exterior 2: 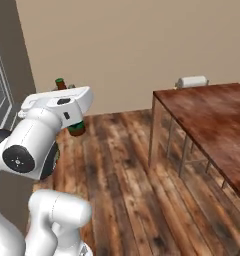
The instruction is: Open the cabinet directly in front. Then move the beer and the cup to the dining counter with the candle on it.
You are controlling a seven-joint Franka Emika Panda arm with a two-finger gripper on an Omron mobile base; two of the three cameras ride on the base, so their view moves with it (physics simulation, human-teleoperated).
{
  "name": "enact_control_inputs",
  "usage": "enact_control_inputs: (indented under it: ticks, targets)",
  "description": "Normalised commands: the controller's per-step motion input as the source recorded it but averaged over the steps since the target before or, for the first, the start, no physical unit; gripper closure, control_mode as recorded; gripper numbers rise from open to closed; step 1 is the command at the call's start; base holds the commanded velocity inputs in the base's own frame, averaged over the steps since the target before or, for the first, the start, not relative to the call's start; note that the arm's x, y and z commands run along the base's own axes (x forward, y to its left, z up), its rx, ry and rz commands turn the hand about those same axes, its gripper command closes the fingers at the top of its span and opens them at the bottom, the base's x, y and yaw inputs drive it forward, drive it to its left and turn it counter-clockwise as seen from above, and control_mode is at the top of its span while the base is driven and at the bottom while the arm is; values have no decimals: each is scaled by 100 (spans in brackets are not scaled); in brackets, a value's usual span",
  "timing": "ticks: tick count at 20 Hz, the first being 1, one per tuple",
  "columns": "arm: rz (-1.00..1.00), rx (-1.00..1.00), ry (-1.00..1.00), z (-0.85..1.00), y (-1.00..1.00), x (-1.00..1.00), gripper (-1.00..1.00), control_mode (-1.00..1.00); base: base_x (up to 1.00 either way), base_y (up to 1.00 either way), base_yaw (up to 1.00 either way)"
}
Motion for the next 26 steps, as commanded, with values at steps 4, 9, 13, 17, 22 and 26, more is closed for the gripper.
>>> enact_control_inputs:
  ticks: [4, 9, 13, 17, 22, 26]
  targets:
    - [0, 0, 0, 0, 0, 0, 100, 100, 29, 13, -86]
    - [0, 0, 0, 0, 0, 0, 100, 100, 17, 12, -89]
    - [0, 0, 0, 0, 0, 0, 100, 100, 7, 1, -90]
    - [0, 0, 0, 0, 0, 0, 100, 100, 0, 0, -87]
    - [0, 0, 0, 0, 0, 0, 100, 100, -1, 0, -60]
    - [0, 0, 0, 0, 0, 0, 100, 100, -4, 0, -3]
